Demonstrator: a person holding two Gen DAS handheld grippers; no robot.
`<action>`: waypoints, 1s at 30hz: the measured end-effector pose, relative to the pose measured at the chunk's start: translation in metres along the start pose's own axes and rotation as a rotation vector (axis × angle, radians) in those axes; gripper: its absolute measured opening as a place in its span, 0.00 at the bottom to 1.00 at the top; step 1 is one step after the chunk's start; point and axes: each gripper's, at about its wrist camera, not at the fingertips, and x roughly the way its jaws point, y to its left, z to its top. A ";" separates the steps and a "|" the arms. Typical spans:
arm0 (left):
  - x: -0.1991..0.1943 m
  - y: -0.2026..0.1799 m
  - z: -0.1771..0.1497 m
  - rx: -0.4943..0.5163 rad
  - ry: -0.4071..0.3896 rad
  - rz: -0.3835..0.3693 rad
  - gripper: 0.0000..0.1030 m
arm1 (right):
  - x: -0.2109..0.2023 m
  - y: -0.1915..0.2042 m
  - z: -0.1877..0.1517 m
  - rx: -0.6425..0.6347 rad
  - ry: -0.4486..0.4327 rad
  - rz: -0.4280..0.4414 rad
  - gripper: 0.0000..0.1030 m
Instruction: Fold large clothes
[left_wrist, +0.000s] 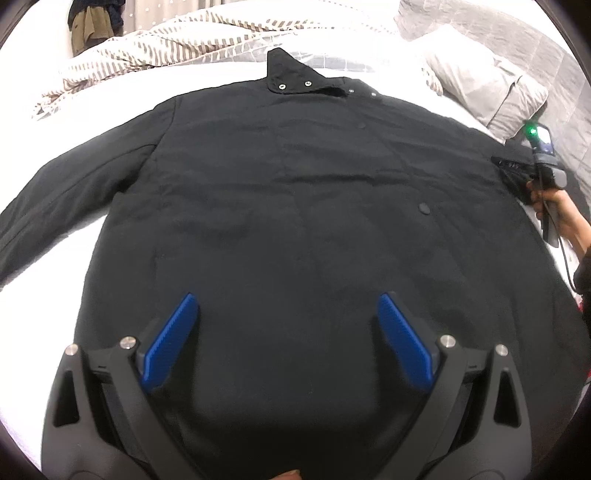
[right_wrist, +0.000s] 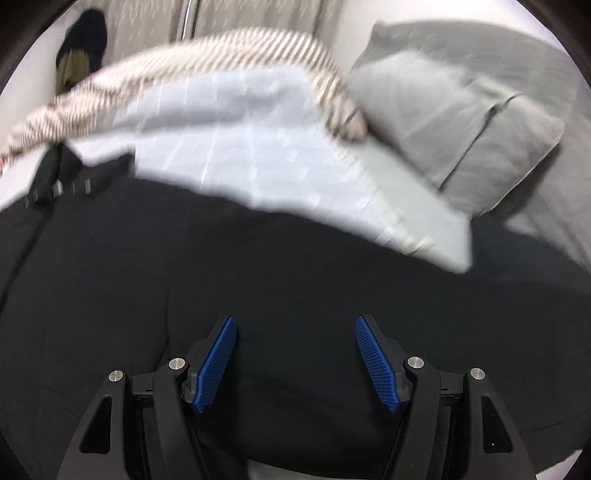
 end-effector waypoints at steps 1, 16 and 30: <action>-0.001 0.001 0.001 0.002 0.004 0.006 0.95 | 0.003 -0.004 -0.007 0.005 -0.005 0.009 0.67; -0.016 0.006 0.111 0.187 0.080 0.043 0.96 | -0.058 -0.067 0.005 -0.068 0.007 -0.112 0.72; 0.173 0.045 0.316 -0.096 -0.125 -0.097 0.79 | 0.032 0.114 0.161 0.051 -0.038 0.473 0.71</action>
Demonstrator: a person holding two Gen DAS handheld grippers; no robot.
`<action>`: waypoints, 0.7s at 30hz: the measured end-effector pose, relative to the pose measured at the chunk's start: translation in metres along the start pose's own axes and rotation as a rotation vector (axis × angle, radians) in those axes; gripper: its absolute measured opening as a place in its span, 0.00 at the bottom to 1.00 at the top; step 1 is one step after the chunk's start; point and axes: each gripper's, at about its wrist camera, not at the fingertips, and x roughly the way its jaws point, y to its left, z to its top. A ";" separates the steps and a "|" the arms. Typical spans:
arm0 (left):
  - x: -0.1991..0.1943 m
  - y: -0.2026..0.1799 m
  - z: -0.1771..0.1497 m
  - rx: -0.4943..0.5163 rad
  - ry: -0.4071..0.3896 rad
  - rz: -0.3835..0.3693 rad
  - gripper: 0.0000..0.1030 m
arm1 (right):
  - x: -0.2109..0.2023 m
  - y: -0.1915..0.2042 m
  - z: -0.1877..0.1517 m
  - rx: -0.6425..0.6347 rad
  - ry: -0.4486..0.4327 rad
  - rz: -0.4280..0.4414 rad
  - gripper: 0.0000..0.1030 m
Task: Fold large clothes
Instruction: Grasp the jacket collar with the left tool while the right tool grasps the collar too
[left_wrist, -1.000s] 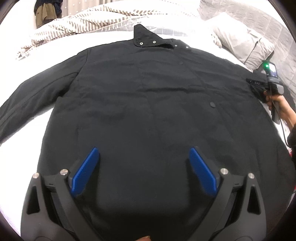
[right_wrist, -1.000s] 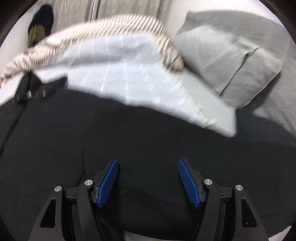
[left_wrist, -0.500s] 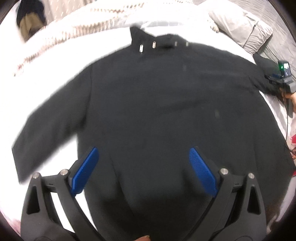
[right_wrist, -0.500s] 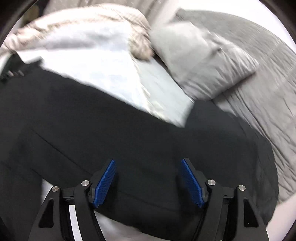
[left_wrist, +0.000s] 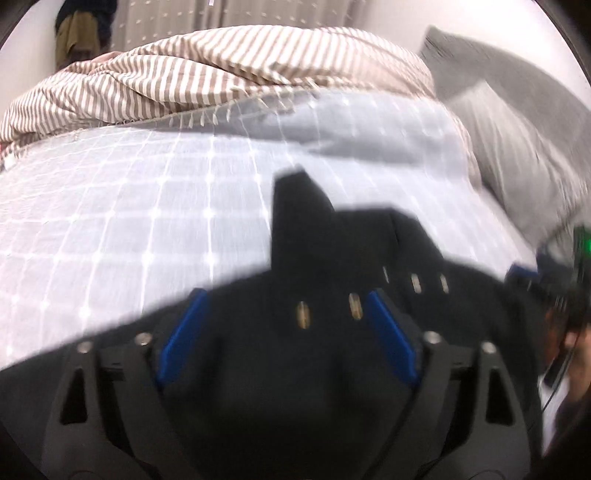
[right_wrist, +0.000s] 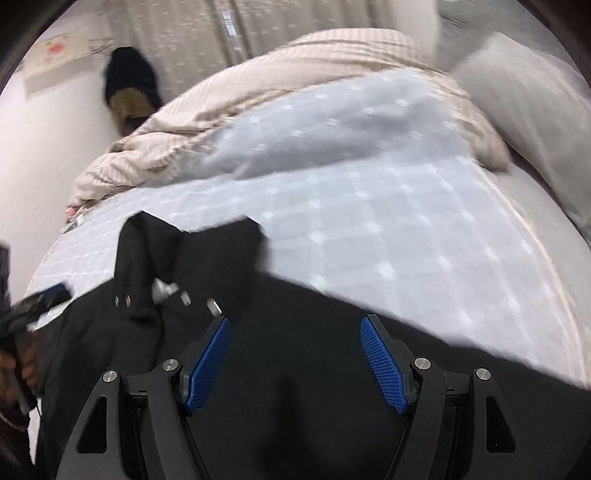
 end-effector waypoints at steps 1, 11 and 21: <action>0.009 0.002 0.011 -0.023 -0.004 -0.006 0.77 | 0.014 0.010 0.010 -0.018 -0.010 0.017 0.71; 0.077 0.009 0.008 -0.238 -0.051 -0.323 0.17 | 0.138 0.009 0.049 0.176 0.041 0.214 0.44; 0.074 0.073 -0.017 -0.502 -0.117 -0.756 0.09 | 0.112 -0.038 0.030 0.503 -0.059 0.751 0.11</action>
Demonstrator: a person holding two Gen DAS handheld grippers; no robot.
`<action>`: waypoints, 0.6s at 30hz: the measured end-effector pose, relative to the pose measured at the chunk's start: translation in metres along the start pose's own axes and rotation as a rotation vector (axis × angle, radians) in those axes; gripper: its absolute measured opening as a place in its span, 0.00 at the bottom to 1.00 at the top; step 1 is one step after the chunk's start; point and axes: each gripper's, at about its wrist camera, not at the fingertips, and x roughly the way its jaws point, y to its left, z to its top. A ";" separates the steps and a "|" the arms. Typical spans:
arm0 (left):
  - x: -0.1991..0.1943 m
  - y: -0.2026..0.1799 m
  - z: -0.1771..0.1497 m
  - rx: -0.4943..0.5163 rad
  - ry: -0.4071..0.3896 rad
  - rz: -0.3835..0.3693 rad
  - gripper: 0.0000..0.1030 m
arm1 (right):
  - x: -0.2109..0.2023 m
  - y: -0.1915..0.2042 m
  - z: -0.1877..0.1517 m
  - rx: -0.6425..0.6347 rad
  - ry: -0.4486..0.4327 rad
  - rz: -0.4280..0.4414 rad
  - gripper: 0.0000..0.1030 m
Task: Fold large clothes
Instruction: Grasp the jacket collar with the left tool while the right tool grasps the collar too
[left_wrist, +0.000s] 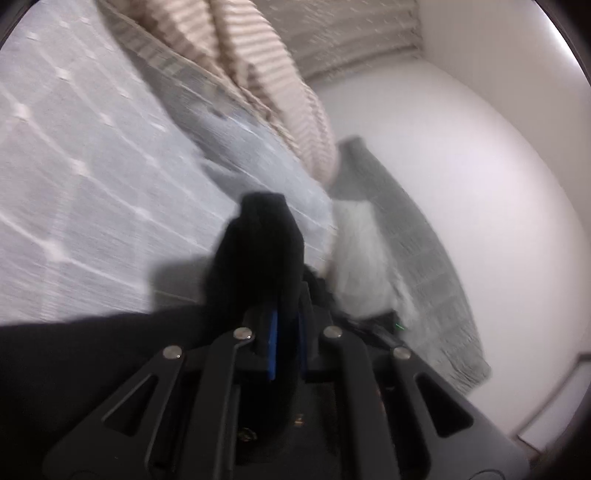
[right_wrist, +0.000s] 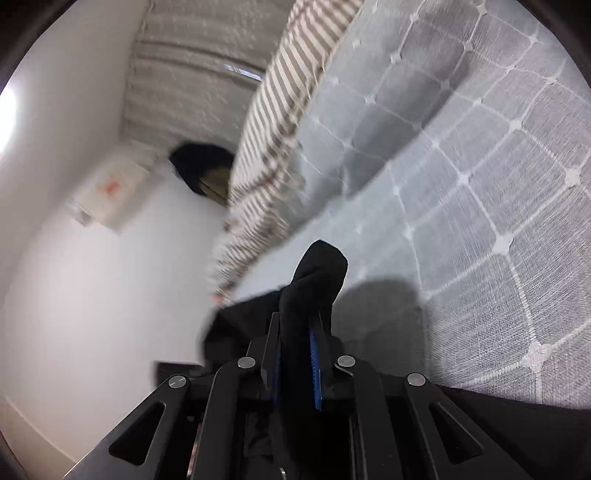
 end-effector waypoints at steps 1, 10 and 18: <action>0.000 0.005 0.001 0.009 -0.001 0.106 0.10 | -0.005 -0.001 0.001 0.009 -0.014 -0.012 0.11; 0.006 -0.062 -0.009 0.385 -0.070 0.694 0.39 | 0.003 0.019 -0.006 -0.170 -0.059 -0.493 0.18; 0.036 -0.068 -0.026 0.633 0.174 0.731 0.24 | 0.039 0.083 -0.044 -0.562 0.172 -0.645 0.24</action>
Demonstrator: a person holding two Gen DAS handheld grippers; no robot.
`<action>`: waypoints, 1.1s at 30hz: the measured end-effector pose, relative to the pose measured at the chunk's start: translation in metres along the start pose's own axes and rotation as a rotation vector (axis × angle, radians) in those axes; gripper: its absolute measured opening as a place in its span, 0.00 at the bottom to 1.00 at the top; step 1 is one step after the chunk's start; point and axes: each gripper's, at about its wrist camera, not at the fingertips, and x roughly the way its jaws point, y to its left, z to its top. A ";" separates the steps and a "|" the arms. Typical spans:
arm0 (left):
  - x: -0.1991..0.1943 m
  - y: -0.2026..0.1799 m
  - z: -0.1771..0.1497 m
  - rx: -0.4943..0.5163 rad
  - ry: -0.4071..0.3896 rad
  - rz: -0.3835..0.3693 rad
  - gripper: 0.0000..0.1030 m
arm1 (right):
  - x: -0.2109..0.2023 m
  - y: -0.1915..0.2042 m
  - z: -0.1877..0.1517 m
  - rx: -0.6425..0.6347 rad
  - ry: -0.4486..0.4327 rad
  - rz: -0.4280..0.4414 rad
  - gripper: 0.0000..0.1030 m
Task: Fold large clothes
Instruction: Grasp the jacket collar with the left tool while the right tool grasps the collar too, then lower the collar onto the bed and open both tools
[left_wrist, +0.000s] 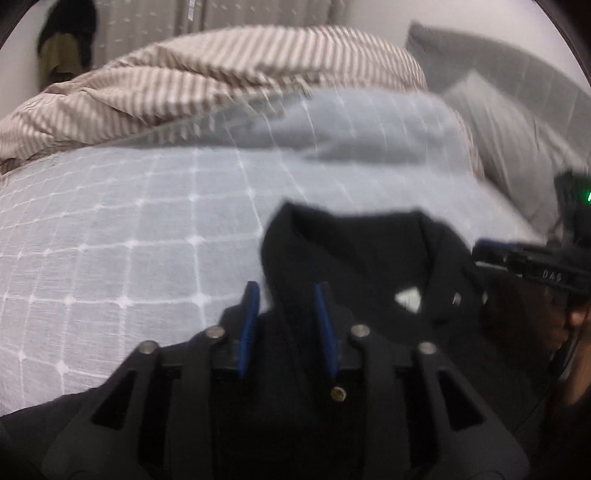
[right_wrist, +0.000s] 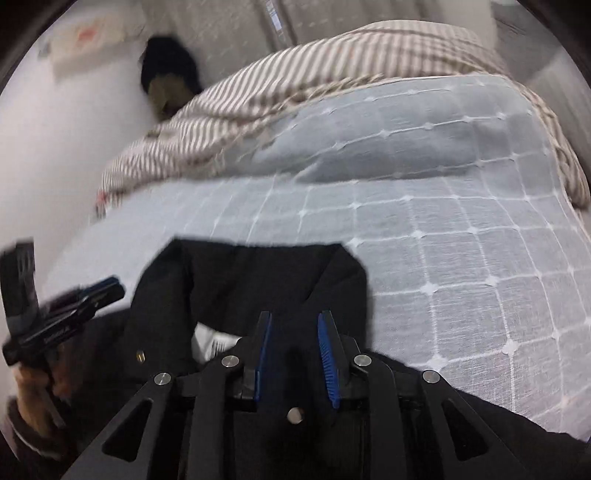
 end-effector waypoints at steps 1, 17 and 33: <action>0.012 -0.003 -0.002 0.014 0.024 -0.003 0.23 | 0.008 0.003 -0.004 -0.008 0.029 -0.016 0.24; 0.030 0.009 0.011 -0.020 -0.120 0.088 0.36 | 0.007 -0.038 -0.011 0.112 -0.061 -0.035 0.24; -0.043 0.044 -0.043 -0.186 0.028 0.174 0.83 | -0.057 -0.038 -0.052 0.257 -0.040 -0.146 0.60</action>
